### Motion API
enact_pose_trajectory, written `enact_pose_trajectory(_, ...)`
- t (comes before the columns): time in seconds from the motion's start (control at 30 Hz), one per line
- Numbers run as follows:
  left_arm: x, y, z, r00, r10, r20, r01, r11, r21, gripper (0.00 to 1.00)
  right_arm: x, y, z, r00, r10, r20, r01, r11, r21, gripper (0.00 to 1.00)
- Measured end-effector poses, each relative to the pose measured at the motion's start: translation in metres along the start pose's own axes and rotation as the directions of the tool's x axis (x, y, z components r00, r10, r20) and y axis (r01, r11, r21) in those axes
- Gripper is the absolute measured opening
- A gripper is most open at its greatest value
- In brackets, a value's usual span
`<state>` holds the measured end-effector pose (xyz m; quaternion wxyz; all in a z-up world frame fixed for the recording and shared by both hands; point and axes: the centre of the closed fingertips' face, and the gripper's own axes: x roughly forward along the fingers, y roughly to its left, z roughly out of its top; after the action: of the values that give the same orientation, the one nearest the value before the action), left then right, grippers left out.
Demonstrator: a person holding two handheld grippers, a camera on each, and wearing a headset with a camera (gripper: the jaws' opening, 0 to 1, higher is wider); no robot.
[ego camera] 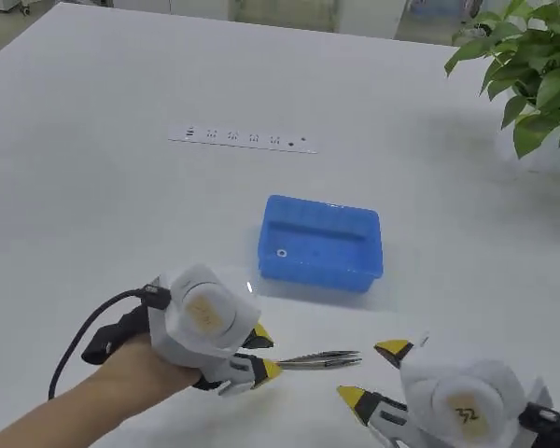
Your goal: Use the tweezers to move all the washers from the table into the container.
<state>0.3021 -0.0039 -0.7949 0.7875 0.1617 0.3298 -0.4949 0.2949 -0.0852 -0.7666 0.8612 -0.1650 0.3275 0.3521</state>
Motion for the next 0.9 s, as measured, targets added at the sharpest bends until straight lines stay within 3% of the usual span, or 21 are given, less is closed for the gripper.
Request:
enact_pose_trajectory(0.07,-0.01,-0.002,-0.001,1.0,0.01,0.002,-0.009,0.998,-0.058,0.24,-0.006,-0.005,0.006,0.9996,-0.014,0.026,0.012,0.998,0.064,0.41)
enact_pose_trajectory(0.1,-0.013,-0.001,0.0,0.9997,0.024,0.01,-0.023,0.995,-0.094,0.31,-0.008,-0.007,0.008,0.9989,-0.022,0.041,0.019,0.997,0.078,0.44)
enact_pose_trajectory(0.17,-0.021,-0.001,0.001,0.9982,0.053,0.029,-0.046,0.979,-0.201,0.48,-0.011,-0.011,0.011,0.9982,-0.035,0.049,0.029,0.993,0.11,0.5)
enact_pose_trajectory(0.27,-0.039,0.006,0.006,0.9867,0.147,0.069,-0.124,0.956,-0.268,0.68,-0.017,-0.017,0.013,0.9958,-0.066,0.063,0.056,0.988,0.141,0.57)
enact_pose_trajectory(0.37,-0.052,0.017,0.005,0.9685,0.239,0.07,-0.208,0.932,-0.298,0.76,-0.02,-0.021,0.016,0.9934,-0.078,0.084,0.061,0.979,0.192,0.61)
enact_pose_trajectory(0.47,-0.064,0.025,0.006,0.9518,0.299,0.068,-0.262,0.909,-0.325,0.87,-0.023,-0.027,0.02,0.99,-0.105,0.094,0.085,0.976,0.2,0.65)
enact_pose_trajectory(0.5,-0.07,0.029,0.008,0.9388,0.336,0.077,-0.293,0.896,-0.333,0.9,-0.023,-0.03,0.021,0.9878,-0.124,0.094,0.104,0.975,0.196,0.68)
enact_pose_trajectory(0.57,-0.076,0.029,0.011,0.9317,0.353,0.085,-0.305,0.888,-0.344,0.96,-0.025,-0.033,0.023,0.9835,-0.152,0.098,0.132,0.974,0.184,0.79)
enact_pose_trajectory(0.63,-0.081,0.032,0.011,0.9169,0.389,0.09,-0.334,0.871,-0.361,0.98,-0.027,-0.033,0.024,0.9802,-0.167,0.107,0.144,0.971,0.191,0.82)
enact_pose_trajectory(0.7,-0.082,0.03,0.01,0.9165,0.391,0.083,-0.337,0.867,-0.366,0.99,-0.026,-0.034,0.026,0.9768,-0.176,0.122,0.149,0.968,0.203,0.87)
enact_pose_trajectory(0.9,-0.083,0.03,0.01,0.9076,0.414,0.068,-0.368,0.863,-0.345,0.99,-0.024,-0.031,0.021,0.9804,-0.16,0.115,0.131,0.966,0.223,0.93)
